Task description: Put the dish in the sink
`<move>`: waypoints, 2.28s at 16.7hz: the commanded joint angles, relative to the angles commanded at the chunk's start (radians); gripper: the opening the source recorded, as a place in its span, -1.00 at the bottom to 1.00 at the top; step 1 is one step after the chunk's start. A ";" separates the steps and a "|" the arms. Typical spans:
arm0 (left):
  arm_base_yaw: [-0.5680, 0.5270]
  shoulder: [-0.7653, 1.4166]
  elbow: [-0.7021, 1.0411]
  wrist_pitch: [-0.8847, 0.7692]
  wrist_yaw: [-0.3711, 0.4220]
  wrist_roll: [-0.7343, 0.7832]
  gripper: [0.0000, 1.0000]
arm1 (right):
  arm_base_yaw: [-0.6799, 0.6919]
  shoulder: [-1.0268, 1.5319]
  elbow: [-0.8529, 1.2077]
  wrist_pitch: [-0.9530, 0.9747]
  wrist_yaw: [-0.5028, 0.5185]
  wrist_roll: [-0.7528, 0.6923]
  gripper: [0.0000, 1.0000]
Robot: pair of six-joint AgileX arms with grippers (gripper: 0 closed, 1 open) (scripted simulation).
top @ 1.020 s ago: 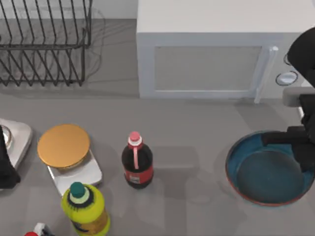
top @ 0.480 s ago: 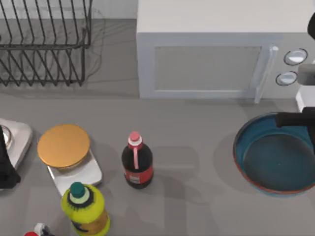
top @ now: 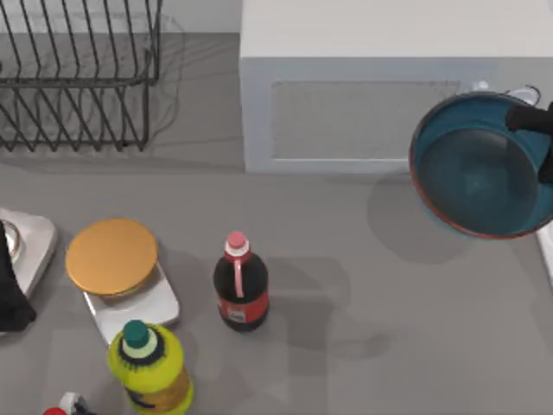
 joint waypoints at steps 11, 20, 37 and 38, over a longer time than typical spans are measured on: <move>0.000 0.000 0.000 0.000 0.000 0.000 1.00 | -0.494 0.022 -0.299 1.194 -0.293 -0.206 -1.00; 0.000 0.000 0.000 0.000 0.000 0.000 1.00 | -0.728 0.056 -0.660 1.901 -0.367 -0.296 -1.00; 0.000 0.000 0.000 0.000 0.000 0.000 1.00 | -0.626 0.347 -0.738 2.314 -0.352 -0.221 -1.00; 0.000 0.000 0.000 0.000 0.000 0.000 1.00 | -0.620 0.413 -0.749 2.392 -0.351 -0.218 -1.00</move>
